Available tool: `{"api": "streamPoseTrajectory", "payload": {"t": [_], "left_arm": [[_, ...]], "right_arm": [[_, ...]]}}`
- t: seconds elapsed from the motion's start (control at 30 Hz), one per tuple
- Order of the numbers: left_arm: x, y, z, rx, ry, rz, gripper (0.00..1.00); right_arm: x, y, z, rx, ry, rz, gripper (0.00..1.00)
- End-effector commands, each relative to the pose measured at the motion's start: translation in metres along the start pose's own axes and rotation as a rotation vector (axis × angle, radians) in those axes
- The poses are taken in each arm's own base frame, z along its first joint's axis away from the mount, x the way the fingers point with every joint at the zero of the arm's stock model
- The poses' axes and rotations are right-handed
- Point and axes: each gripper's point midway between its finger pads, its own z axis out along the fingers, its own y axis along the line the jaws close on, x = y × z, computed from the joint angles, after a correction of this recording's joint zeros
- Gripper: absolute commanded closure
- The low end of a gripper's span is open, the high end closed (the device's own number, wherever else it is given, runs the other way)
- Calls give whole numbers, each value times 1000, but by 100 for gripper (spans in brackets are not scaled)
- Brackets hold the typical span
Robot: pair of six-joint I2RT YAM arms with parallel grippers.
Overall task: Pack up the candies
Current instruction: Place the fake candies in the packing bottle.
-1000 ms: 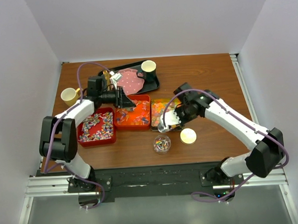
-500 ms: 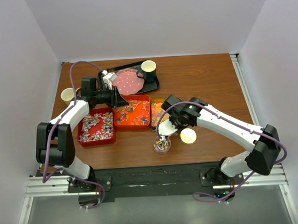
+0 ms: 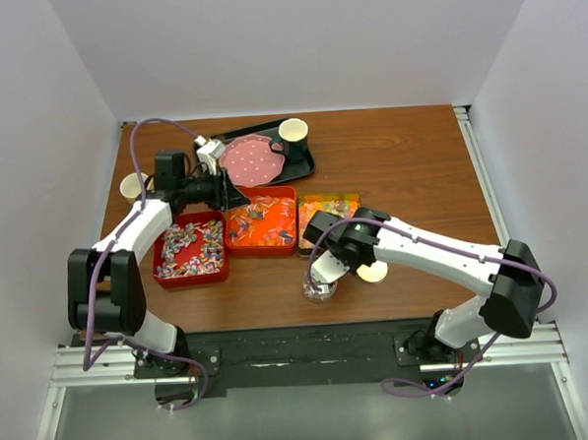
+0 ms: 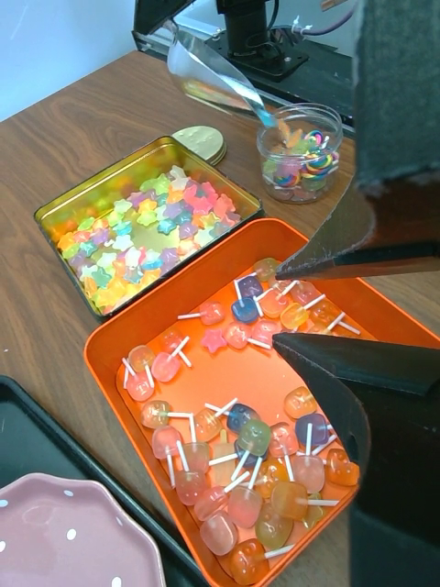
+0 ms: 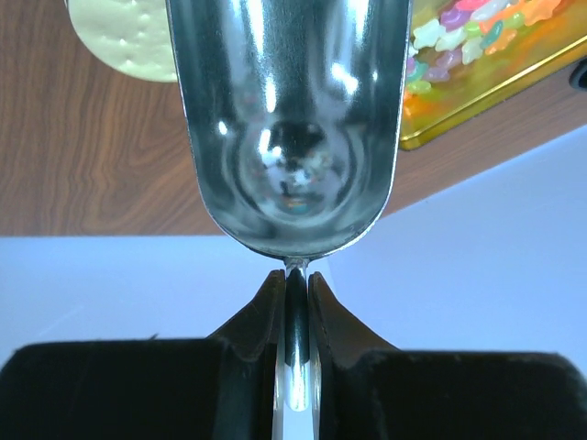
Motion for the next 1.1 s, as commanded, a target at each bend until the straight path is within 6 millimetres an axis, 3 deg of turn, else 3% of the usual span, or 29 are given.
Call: {"api": "streamPoseTrajectory", "payload": {"t": [0.0,0.17,0.3,0.47,0.5,0.57,0.83,1.07], "left_arm": [[-18,-7,-9,-5,-53,49,65],[-17,-11,-8,23,-62,25,65],[-8,-12,-7,30,-61,-2,64],[20,-6,2,4,-20,-58,72],[24,-8,4,7,-11,-61,87],[32,-11,8,16,2,-76,100],[52,-18,20,40,27,-114,100],[57,-17,23,42,29,-150,100]], "right_arm": [[17,-7,-24,37,111,-39,100],[21,-2,-34,17,131,-8,100],[31,-16,-41,40,82,182,100],[63,-25,-15,-31,159,326,100],[69,-27,-10,-38,177,343,100],[71,-34,3,-54,215,350,100],[69,-63,33,-100,327,417,100],[72,-83,52,-103,443,333,100]]}}
